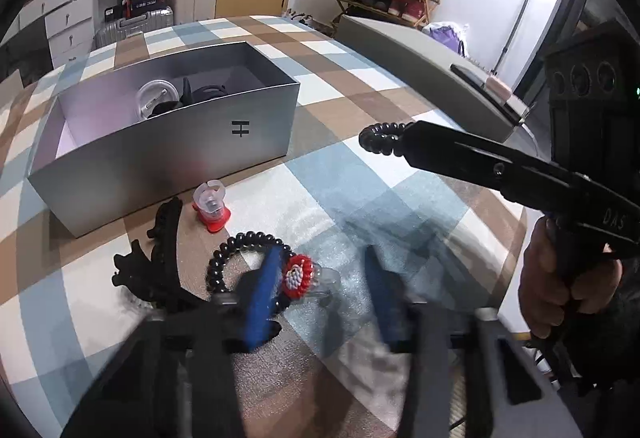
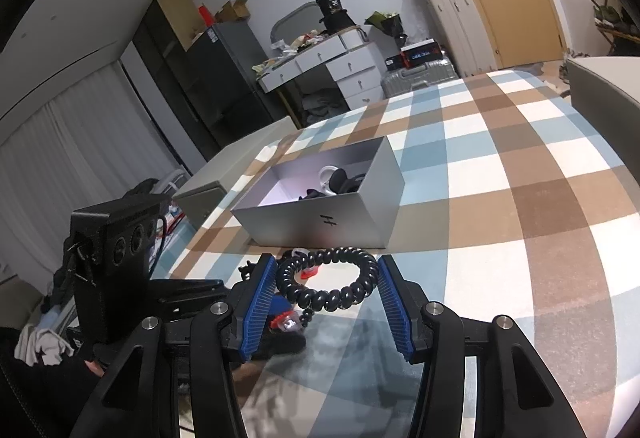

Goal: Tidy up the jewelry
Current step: 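Lift the coiled hair tie with the right tool while the left tool lifts the red bracelet, then lower both held items into the grey box and open both tools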

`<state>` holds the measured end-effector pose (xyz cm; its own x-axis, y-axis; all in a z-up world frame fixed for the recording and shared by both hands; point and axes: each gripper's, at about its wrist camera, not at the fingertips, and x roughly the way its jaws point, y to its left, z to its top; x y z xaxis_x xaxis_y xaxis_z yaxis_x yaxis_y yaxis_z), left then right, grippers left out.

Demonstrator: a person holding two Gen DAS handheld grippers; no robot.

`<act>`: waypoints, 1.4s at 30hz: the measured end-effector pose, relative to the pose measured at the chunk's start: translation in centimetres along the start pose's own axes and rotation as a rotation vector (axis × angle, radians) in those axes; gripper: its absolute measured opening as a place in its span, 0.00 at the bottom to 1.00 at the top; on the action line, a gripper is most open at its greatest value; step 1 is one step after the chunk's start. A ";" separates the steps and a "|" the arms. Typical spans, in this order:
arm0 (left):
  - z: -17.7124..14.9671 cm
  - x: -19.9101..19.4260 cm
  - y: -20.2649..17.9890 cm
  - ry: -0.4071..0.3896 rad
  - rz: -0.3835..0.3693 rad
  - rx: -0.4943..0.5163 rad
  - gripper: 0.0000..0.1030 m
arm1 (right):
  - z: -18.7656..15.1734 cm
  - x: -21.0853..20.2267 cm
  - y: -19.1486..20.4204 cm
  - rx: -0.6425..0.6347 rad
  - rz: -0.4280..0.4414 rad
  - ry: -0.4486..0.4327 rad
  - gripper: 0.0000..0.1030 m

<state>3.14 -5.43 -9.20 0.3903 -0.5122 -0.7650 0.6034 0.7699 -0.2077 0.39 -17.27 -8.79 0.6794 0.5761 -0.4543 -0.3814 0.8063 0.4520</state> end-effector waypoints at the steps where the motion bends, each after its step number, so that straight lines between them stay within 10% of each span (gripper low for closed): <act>1: 0.0 0.0 -0.1 0.005 0.009 0.012 0.17 | 0.0 0.0 0.0 0.002 0.000 0.001 0.50; 14: 0.8 -3.9 0.8 -0.116 -0.004 -0.014 0.07 | 1.9 0.7 1.4 -0.051 0.022 -0.014 0.50; 26: 4.6 -8.0 7.1 -0.337 0.187 -0.153 0.07 | 6.3 4.1 3.3 -0.133 0.089 -0.036 0.49; 42: 6.0 -4.9 11.3 -0.273 0.165 -0.275 0.07 | 10.1 11.8 4.9 -0.251 0.107 0.048 0.47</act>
<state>12.24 3.53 -4.11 0.6585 -0.4266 -0.6199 0.3232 0.9043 -0.2790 12.86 -7.82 -4.18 0.5986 0.6607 -0.4529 -0.5969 0.7450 0.2978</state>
